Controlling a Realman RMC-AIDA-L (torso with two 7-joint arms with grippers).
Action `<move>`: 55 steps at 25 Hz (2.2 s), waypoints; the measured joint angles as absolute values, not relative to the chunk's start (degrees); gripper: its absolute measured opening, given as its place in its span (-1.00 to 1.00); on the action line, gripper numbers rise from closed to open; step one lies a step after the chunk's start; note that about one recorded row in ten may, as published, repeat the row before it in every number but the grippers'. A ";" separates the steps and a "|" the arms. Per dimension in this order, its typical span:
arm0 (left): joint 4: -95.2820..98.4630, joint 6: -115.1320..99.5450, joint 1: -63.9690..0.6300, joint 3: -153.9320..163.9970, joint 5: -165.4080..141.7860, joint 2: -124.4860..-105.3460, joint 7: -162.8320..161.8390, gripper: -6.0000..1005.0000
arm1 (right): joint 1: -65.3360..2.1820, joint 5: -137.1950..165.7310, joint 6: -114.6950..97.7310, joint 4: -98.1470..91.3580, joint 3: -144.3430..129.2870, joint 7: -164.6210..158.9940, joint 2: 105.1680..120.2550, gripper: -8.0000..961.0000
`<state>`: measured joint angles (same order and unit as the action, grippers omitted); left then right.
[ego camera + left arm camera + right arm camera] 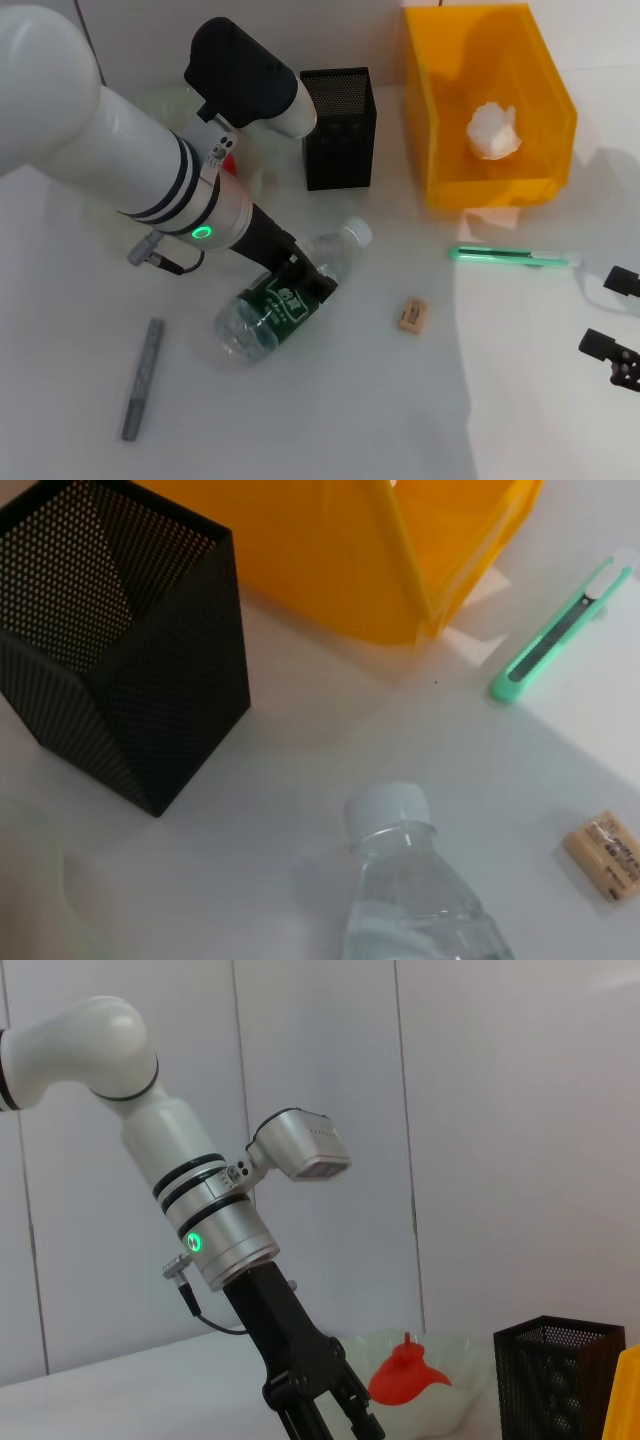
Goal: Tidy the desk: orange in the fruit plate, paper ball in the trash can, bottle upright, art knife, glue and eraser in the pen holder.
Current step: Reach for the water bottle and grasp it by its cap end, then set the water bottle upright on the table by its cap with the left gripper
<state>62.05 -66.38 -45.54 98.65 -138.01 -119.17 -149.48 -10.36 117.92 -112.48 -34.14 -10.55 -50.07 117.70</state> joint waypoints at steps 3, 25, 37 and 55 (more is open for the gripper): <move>62.04 -66.46 -45.45 99.26 -137.93 -119.18 -149.47 0.60 | -10.79 117.88 -112.43 -34.11 -10.55 -50.08 117.96 0.59; 60.03 -65.32 -44.44 103.38 -137.89 -119.17 -148.98 0.60 | -13.03 118.14 -112.67 -34.10 -11.19 -50.47 118.27 0.58; 63.53 -65.63 -43.50 104.15 -137.84 -119.18 -148.94 0.59 | -13.57 118.51 -112.44 -34.10 -11.25 -50.44 118.74 0.58; 80.51 -67.06 -28.39 99.29 -138.29 -118.55 -146.81 0.56 | -15.02 118.92 -112.23 -32.65 -11.25 -50.28 118.70 0.58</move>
